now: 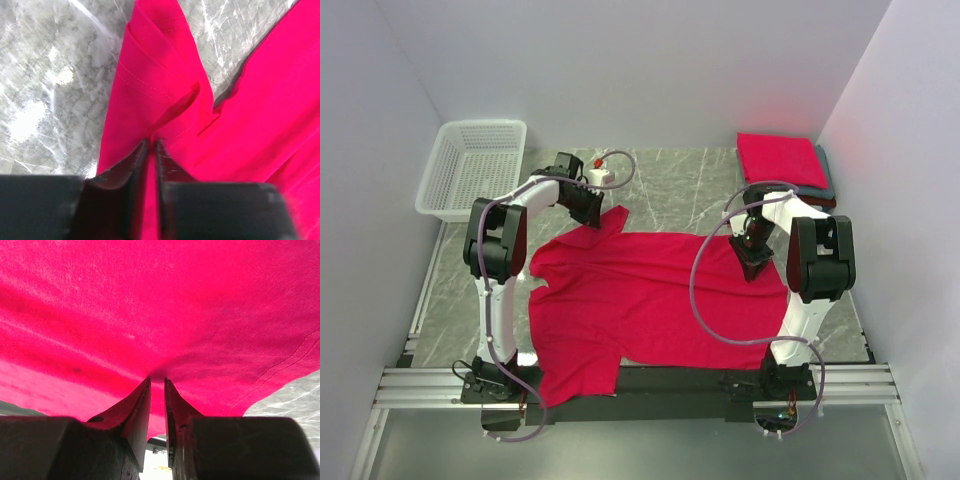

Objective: Fold and stack the t-shirts
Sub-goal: Flatten the tshirt out

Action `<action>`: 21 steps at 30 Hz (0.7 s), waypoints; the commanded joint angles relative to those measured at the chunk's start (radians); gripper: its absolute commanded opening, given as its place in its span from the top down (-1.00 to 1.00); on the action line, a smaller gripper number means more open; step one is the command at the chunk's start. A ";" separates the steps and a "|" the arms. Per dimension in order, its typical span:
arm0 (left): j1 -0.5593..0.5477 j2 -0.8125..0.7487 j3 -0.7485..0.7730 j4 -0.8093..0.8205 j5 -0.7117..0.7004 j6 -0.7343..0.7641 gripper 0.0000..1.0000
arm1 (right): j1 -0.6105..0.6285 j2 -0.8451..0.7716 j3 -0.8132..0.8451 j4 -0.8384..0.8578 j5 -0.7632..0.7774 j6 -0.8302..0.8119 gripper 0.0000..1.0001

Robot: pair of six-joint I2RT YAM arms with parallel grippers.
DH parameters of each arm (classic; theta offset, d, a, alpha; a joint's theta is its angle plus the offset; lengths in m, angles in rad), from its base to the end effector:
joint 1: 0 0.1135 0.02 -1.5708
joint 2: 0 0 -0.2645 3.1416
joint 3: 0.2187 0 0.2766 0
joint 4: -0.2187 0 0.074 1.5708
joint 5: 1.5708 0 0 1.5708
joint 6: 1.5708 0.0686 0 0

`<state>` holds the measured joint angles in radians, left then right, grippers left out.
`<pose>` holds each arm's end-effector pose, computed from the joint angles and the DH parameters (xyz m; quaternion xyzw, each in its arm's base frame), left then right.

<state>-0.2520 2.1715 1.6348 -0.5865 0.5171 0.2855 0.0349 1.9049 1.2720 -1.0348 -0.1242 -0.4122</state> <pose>0.4661 -0.1550 0.1247 0.3050 0.8937 -0.2457 0.2187 0.3457 0.0206 0.1106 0.2181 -0.9728 -0.0699 0.0359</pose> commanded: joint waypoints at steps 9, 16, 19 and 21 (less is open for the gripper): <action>0.019 -0.049 0.077 -0.004 0.003 0.018 0.99 | -0.010 0.000 0.035 -0.016 -0.018 0.001 0.51; 0.089 -0.044 0.169 0.017 -0.097 0.055 0.99 | -0.032 -0.018 0.072 0.018 -0.026 0.030 0.51; 0.102 -0.016 0.210 0.051 -0.161 0.066 0.99 | -0.030 -0.021 0.093 0.038 -0.022 0.052 0.51; 0.108 0.010 0.229 0.094 -0.210 0.072 0.99 | -0.062 -0.027 0.102 0.061 -0.008 0.069 0.52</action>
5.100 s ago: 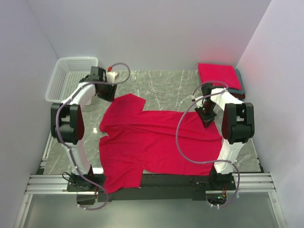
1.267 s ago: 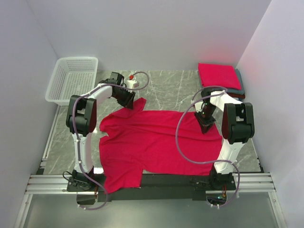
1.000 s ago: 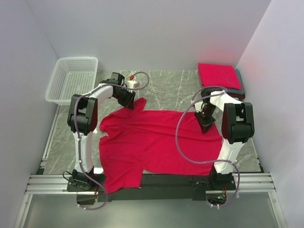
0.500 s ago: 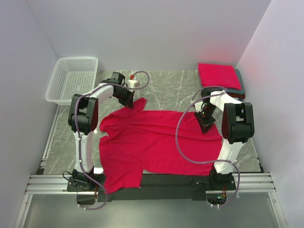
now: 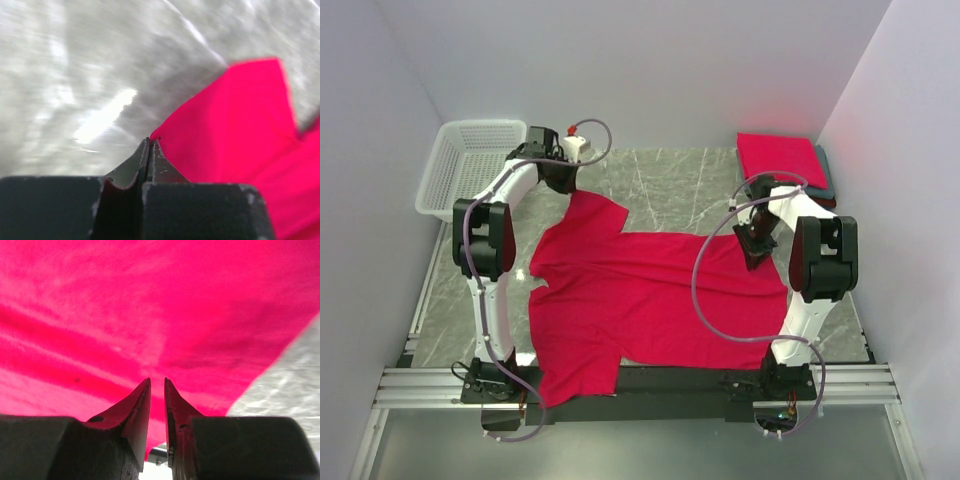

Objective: Fold and stack the t-shirts
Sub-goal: Flatten the tshirt out

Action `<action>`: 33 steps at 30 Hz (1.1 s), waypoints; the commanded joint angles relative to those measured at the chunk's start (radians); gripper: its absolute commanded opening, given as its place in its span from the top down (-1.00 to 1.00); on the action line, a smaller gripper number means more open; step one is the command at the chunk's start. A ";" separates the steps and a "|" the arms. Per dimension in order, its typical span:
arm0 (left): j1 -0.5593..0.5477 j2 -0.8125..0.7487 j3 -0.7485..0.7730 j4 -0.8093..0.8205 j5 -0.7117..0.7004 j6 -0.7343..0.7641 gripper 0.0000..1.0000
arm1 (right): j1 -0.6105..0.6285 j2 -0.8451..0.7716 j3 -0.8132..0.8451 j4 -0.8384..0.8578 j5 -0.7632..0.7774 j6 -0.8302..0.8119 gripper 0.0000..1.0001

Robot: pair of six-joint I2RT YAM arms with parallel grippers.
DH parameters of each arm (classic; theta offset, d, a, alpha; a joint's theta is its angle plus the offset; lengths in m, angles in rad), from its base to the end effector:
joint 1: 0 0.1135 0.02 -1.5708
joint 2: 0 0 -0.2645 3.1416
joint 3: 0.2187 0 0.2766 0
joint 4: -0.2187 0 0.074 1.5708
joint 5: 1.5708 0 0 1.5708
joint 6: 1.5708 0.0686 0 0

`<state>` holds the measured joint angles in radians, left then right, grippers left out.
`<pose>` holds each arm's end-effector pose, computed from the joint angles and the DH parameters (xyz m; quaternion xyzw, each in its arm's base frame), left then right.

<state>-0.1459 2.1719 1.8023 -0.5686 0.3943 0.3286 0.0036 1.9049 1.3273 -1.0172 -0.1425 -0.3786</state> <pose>0.5148 -0.1023 0.1793 0.2783 0.8916 -0.1576 0.3207 0.3623 0.0110 0.1244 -0.1886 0.9794 0.0722 0.0015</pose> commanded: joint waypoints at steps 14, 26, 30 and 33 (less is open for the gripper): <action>0.057 0.198 0.220 0.197 -0.235 0.015 0.23 | -0.051 -0.006 0.118 0.060 0.034 0.072 0.54; 0.074 -0.109 -0.150 0.159 -0.019 -0.221 0.53 | -0.040 0.051 0.147 0.138 0.038 0.138 0.65; 0.071 -0.071 -0.161 0.132 0.032 -0.267 0.54 | -0.040 0.101 0.193 0.178 0.086 0.164 0.69; 0.072 -0.014 -0.144 0.122 0.043 -0.292 0.54 | -0.042 0.100 0.214 0.212 0.107 0.178 0.60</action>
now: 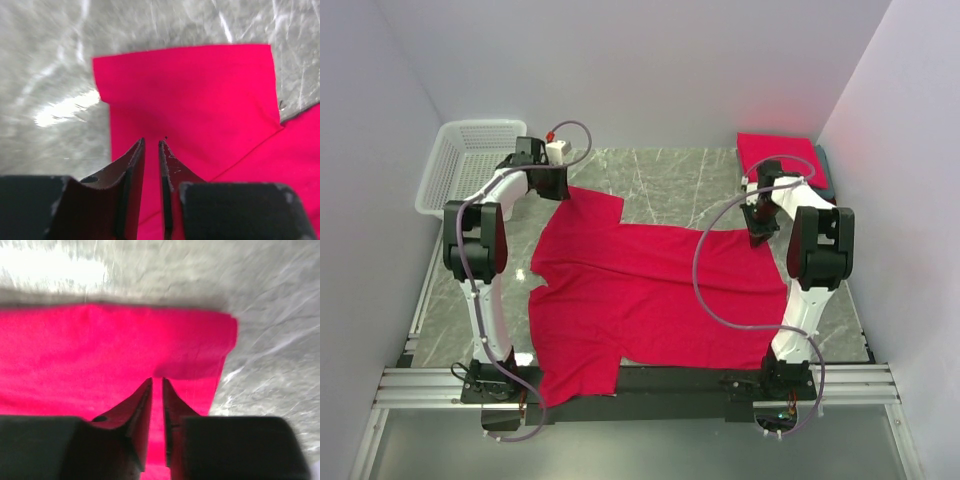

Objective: Fold and stack the t-shirts
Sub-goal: Flatten the tshirt out

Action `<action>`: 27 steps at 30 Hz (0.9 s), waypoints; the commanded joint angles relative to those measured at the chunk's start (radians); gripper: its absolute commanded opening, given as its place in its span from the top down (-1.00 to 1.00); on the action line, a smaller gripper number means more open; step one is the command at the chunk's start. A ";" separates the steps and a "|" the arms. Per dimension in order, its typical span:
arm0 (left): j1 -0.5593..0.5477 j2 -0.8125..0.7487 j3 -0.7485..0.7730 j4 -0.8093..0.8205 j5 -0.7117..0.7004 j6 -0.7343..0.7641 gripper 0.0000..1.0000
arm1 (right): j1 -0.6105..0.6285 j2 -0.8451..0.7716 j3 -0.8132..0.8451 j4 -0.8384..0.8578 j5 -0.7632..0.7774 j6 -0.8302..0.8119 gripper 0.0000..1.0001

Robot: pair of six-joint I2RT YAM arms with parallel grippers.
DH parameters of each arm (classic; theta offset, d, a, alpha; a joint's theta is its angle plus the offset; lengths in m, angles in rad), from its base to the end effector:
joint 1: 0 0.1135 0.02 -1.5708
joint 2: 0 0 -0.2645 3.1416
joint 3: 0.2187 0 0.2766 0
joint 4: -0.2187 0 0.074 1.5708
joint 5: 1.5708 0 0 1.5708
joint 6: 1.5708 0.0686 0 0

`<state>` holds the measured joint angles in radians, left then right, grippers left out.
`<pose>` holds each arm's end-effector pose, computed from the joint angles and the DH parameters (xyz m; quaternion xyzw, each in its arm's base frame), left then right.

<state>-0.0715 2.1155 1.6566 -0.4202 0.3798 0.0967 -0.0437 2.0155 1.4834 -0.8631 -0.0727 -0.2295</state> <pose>0.5104 -0.0621 0.1679 0.1414 0.9152 -0.1734 0.3351 0.4216 -0.0135 0.1268 -0.0955 0.9909 0.0239 0.0917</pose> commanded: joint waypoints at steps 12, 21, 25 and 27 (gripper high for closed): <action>-0.002 0.100 -0.034 -0.008 -0.096 -0.035 0.47 | -0.074 0.032 0.153 0.056 -0.009 0.130 0.15; -0.002 0.106 -0.050 -0.008 -0.111 -0.023 0.46 | -0.105 0.132 0.198 0.030 -0.097 0.173 0.14; -0.002 0.116 -0.040 -0.022 -0.114 -0.023 0.46 | -0.125 0.164 0.216 0.016 -0.159 0.177 0.32; 0.004 0.115 -0.043 -0.026 -0.117 -0.026 0.51 | -0.140 0.167 0.219 0.007 -0.186 0.170 0.66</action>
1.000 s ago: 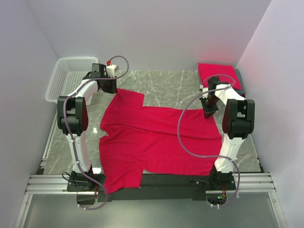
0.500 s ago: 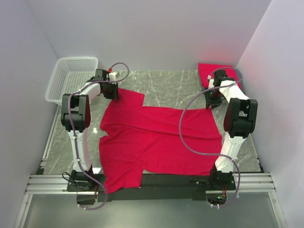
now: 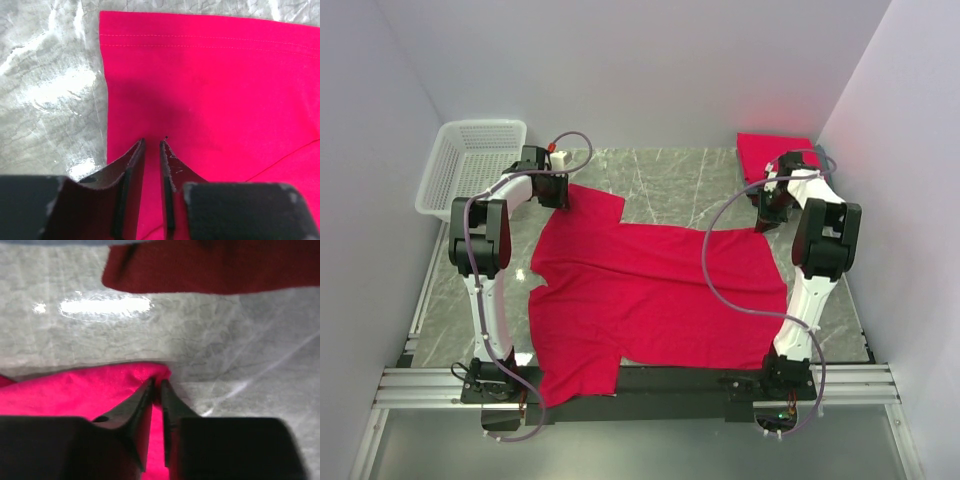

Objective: Fold and stack the t-shirts
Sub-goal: Flatten the tshirt out

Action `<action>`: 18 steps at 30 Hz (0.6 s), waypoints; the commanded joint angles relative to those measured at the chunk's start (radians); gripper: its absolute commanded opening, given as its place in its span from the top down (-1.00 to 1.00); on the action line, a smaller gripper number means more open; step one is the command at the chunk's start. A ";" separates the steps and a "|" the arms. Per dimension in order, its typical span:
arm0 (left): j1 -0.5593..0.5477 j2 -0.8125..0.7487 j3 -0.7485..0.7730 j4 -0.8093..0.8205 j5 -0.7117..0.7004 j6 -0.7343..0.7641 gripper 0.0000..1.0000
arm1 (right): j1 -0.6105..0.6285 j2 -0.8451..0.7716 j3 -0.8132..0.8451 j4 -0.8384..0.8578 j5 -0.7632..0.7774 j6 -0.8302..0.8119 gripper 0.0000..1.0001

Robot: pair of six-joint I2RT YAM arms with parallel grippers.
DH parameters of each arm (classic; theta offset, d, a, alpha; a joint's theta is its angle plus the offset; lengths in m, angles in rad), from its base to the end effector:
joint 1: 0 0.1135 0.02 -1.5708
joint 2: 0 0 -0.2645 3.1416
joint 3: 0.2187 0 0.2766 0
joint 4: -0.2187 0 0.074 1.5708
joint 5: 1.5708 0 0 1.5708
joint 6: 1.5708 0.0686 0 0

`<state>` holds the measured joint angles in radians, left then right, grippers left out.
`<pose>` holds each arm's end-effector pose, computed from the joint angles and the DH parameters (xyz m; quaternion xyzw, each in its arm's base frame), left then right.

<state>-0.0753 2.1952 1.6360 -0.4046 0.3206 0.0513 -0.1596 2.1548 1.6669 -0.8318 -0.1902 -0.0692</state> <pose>0.5116 -0.0603 0.1215 0.1072 0.9372 -0.1559 0.2932 0.4637 -0.0615 0.1237 0.0328 0.9872 0.0794 0.1346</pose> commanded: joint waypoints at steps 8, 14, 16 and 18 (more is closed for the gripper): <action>0.069 0.012 -0.048 -0.053 -0.057 0.031 0.88 | -0.075 -0.173 -0.136 0.040 -0.253 -0.122 1.00; 0.072 0.014 -0.056 -0.062 -0.061 0.045 0.91 | -0.063 -0.295 -0.289 0.097 -0.284 -0.239 1.00; 0.072 0.014 -0.057 -0.062 -0.058 0.044 0.91 | -0.046 -0.326 -0.326 0.094 -0.275 -0.288 1.00; 0.072 0.020 -0.056 -0.065 -0.058 0.042 0.90 | -0.011 -0.338 -0.363 0.076 -0.267 -0.336 1.00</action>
<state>-0.0154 2.1925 1.6207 -0.3920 0.3313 0.0639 -0.2119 1.8599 1.3453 -0.7673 -0.4381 -0.2985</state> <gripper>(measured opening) 0.055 0.010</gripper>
